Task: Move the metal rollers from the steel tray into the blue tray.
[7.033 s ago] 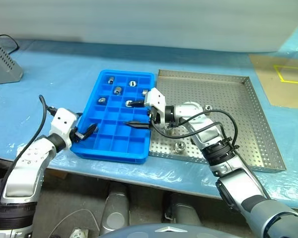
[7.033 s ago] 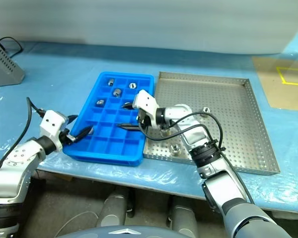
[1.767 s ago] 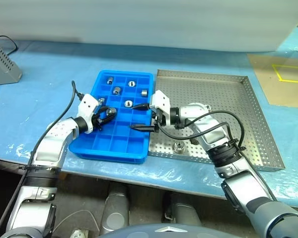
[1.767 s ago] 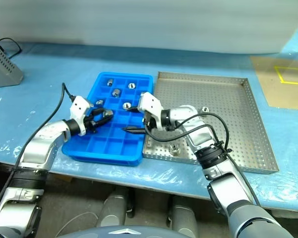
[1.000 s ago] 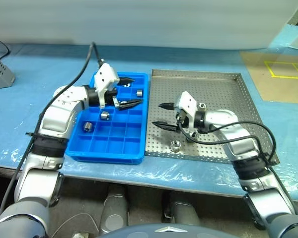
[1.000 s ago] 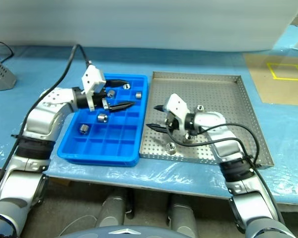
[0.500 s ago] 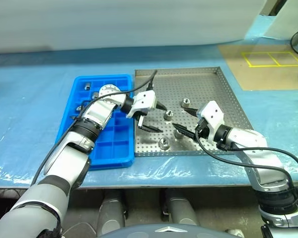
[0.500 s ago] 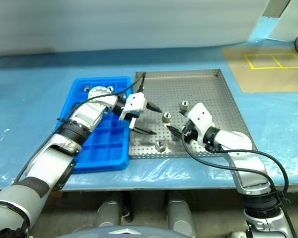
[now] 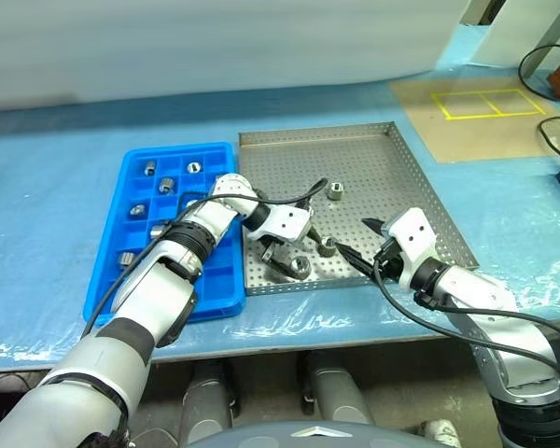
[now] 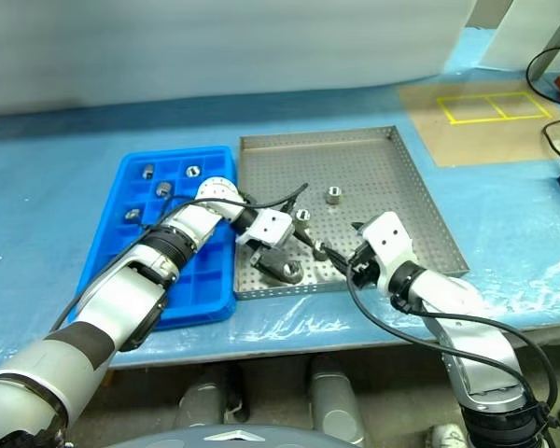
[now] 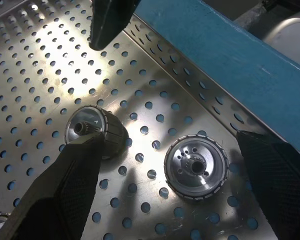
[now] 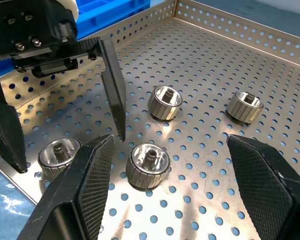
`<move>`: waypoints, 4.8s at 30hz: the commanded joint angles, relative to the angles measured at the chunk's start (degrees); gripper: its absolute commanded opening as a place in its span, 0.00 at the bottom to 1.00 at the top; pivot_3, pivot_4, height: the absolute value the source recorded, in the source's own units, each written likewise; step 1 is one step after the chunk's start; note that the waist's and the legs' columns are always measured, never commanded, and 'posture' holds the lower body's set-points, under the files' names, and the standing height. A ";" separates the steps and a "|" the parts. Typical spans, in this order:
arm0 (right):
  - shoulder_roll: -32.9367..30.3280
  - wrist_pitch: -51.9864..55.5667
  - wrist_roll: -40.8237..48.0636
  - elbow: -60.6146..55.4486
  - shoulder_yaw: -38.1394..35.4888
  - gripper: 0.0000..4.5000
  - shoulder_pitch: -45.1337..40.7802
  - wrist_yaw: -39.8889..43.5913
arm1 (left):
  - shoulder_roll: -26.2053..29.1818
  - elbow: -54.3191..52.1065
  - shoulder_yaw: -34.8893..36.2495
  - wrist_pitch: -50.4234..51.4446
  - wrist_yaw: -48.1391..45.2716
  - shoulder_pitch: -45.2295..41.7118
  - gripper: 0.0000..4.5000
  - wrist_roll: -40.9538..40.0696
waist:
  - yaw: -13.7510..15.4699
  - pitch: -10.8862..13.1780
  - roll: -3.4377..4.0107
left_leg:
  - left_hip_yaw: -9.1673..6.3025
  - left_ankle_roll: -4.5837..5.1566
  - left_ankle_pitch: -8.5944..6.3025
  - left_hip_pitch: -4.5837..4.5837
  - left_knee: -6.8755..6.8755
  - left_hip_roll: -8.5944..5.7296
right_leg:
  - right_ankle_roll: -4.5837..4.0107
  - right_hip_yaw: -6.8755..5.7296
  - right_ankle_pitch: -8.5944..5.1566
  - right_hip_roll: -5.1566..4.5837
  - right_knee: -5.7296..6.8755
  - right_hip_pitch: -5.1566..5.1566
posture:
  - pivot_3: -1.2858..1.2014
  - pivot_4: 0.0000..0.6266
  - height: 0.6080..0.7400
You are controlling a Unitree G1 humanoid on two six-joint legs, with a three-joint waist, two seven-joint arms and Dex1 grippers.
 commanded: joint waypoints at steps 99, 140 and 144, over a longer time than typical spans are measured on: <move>0.51 -10.45 5.47 22.36 11.92 0.82 -29.37 18.85 | 14.79 -62.06 28.13 50.55 27.98 33.14 0.39 -26.36 | 4.00 -0.11 0.33 | -0.04 0.19 -0.20 0.23 -0.41 -0.04 | -0.01 -0.09 0.03 -0.09 -0.78 0.55 | 0.48 0.24 1.00; 12.35 -24.31 -1.09 43.92 21.08 0.82 -40.81 34.47 | 26.40 -82.76 34.14 60.42 44.96 62.19 0.69 -28.75 | 13.87 -0.10 0.24 | -0.11 -0.55 0.25 0.15 -0.84 0.03 | 0.02 0.00 -0.08 -0.04 0.09 -0.32 | 0.61 0.24 1.00; 11.40 -23.65 -1.12 42.29 20.38 0.82 -39.45 33.04 | 27.64 -83.04 33.44 60.46 43.33 59.87 0.69 -29.70 | 13.67 -0.10 0.24 | -0.10 -0.55 0.25 0.13 -0.82 0.03 | 0.01 0.00 -0.08 -0.04 0.09 -0.34 | 0.59 0.24 1.00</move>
